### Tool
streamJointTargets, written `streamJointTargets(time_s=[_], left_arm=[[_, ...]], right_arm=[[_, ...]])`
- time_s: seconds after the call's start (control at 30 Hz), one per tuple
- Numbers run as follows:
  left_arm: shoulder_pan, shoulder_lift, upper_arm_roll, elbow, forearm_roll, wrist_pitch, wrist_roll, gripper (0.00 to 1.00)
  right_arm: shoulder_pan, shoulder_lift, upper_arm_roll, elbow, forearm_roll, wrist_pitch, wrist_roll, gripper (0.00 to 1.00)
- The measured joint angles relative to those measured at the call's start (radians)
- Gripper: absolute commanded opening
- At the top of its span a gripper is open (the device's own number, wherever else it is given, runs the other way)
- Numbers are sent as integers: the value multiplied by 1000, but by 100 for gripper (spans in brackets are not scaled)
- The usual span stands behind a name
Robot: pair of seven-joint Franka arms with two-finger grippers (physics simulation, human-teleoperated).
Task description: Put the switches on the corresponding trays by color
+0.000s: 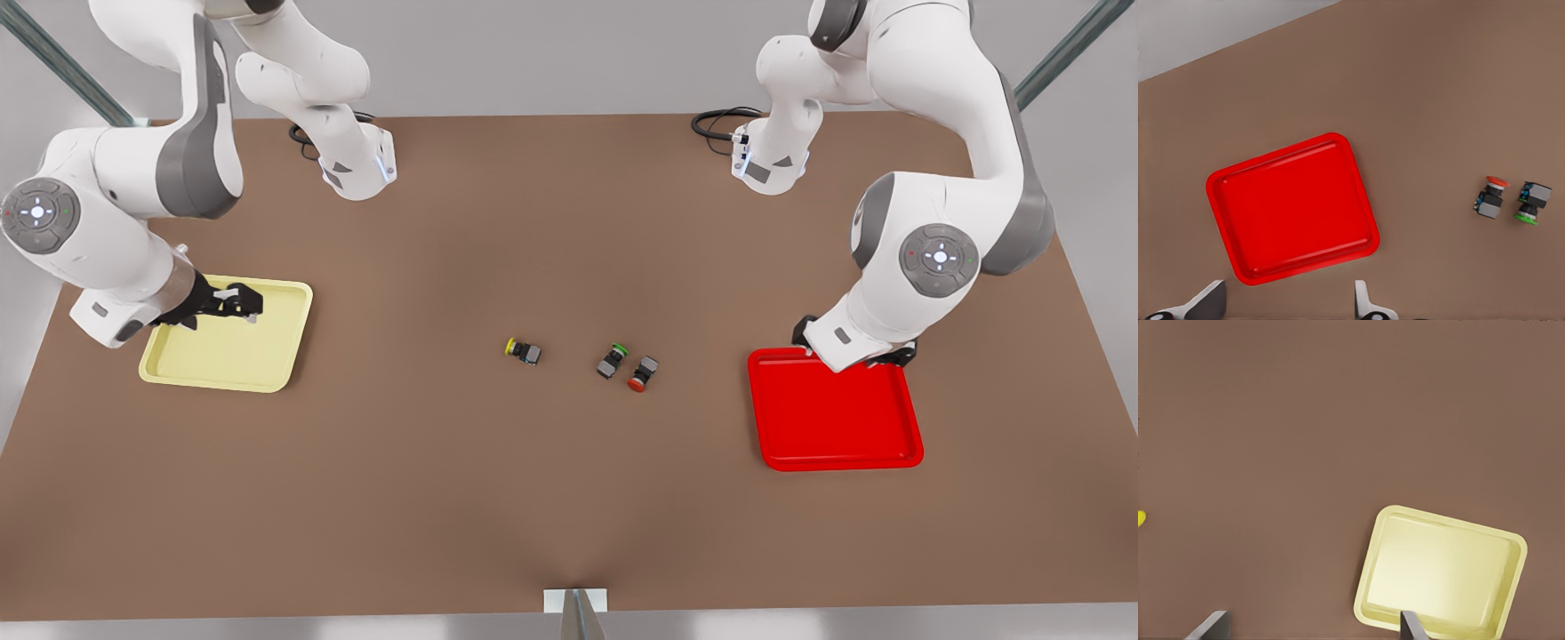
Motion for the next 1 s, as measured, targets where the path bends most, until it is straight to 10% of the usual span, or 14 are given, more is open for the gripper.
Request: streamJointTargets(time_s=[0.2, 0.57, 1.0], left_arm=[[-38, 65, -5, -19, -48, 15, 7, 100], [-292, 122, -17, -641, -156, 875, -156, 100], [-307, 226, -15, -666, -149, 1001, -81, 100]], right_arm=[[6, 9, 4, -68, 2, 47, 4, 100], [67, 101, 260, -247, -37, 302, -145, 100], [324, 454, 385, -127, -235, 595, -171, 100]])
